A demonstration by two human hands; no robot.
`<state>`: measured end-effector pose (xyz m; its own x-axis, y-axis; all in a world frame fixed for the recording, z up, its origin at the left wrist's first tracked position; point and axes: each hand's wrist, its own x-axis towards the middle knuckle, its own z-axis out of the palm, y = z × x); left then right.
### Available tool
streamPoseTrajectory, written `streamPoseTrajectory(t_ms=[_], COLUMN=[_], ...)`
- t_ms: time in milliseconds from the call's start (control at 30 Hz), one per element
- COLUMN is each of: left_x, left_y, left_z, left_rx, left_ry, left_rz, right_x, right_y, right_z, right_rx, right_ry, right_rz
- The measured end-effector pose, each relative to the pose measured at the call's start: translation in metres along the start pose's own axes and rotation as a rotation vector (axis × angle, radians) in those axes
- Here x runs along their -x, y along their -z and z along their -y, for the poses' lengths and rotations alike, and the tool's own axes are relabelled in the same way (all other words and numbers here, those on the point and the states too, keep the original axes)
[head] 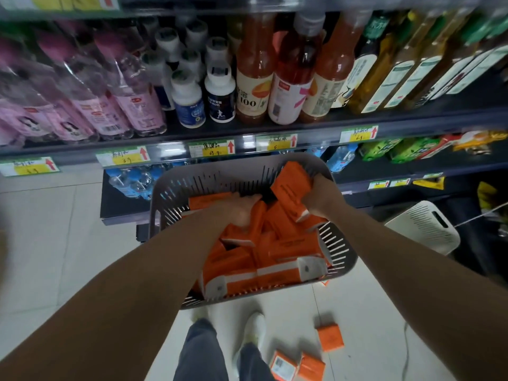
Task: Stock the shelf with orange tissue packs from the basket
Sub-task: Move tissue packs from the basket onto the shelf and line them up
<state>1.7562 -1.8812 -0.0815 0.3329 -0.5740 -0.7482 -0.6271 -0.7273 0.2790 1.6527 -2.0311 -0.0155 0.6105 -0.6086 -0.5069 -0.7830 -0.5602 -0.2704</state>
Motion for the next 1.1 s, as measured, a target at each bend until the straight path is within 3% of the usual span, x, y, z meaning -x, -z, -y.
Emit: streamPoseTrajectory(t_ms=[233, 500, 667, 900, 1100], left_x=[0.012, 0.070, 0.147, 0.270, 0.352], left_y=[0.018, 0.047, 0.096, 0.156, 0.191], left_z=[-0.015, 0.003, -0.003, -0.009, -0.004], left_rx=[-0.253, 0.093, 0.085, 0.156, 0.417], left_ry=[-0.042, -0.141, -0.112, -0.075, -0.125], left_rz=[-0.015, -0.131, -0.237, -0.512, -0.754], right_x=[0.013, 0.047, 0.085, 0.153, 0.185], right_y=[0.018, 0.059, 0.104, 0.181, 0.236], right_z=[0.008, 0.033, 0.062, 0.106, 0.145], right_rx=[-0.028, -0.062, -0.128, -0.169, -0.301], right_ry=[0.049, 0.140, 0.241, 0.469, 0.620], right_rz=[-0.040, -0.085, -0.145, -0.285, -0.331])
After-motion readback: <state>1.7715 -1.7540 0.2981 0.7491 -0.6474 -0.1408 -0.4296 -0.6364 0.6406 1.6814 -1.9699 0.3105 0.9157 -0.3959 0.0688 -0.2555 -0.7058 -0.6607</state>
